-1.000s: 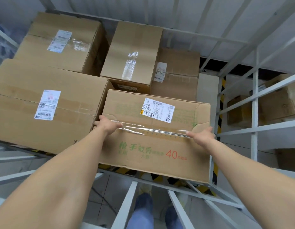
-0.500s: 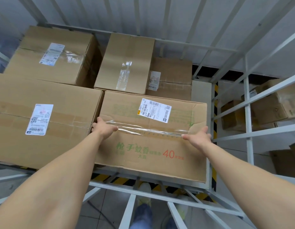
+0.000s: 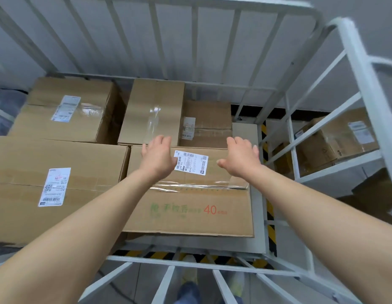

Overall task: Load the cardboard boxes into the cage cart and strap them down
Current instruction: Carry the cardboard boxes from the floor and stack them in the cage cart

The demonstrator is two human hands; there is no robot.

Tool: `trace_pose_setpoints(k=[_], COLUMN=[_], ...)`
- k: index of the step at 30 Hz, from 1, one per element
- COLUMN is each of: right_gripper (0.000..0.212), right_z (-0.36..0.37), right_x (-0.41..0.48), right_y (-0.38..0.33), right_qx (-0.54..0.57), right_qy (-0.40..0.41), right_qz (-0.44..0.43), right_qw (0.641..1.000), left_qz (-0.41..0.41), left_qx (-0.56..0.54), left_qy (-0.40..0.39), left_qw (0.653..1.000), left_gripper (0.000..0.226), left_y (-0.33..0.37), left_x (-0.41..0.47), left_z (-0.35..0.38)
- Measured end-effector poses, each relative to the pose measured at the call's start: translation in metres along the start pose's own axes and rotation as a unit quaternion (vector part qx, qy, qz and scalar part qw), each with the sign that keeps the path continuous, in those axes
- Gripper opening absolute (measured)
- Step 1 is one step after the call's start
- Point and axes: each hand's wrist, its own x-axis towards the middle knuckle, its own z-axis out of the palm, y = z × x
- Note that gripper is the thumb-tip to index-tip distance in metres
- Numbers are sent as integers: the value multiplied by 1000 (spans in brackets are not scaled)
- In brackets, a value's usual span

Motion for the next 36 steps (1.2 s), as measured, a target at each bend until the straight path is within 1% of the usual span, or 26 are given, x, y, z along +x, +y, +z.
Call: trace_pose_setpoints(k=[3, 6, 8, 11, 15, 21, 25, 32, 36], right_gripper=[72, 84, 87, 88, 89, 87, 87, 86, 85], right_z=[-73, -143, -186, -237, -281, -312, -318, -315, -319], right_x=[-32, -74, -103, -148, -203, -268, -294, -328, -340], right_y=[-10, -9, -4, 10, 46, 137, 218, 379, 455], right_qx=[-63, -121, -143, -158, -165, -148, -136, -127, -132], right_qy=[89, 160, 210, 263, 329, 378, 379, 344, 321], right_qz=[-56, -82, -89, -73, -39, 22, 63, 92, 97], right_qw=[992, 976, 963, 949, 929, 914, 913, 926, 933], left_qz=[107, 179, 214, 261, 330, 402, 432, 442, 442], left_qx=[85, 144, 173, 188, 172, 123, 117, 119, 112], left_qy=[94, 194, 236, 302, 374, 411, 417, 397, 394], left_qw=[986, 954, 932, 898, 850, 809, 791, 796, 798], left_gripper=[60, 69, 72, 72, 74, 75, 74, 77, 75], left_y=[48, 93, 120, 155, 201, 291, 365, 518, 586], left_x=[-13, -35, -53, -82, -114, -158, -182, -226, -246], left_z=[-62, -129, -169, -216, -247, -246, -224, -152, -119])
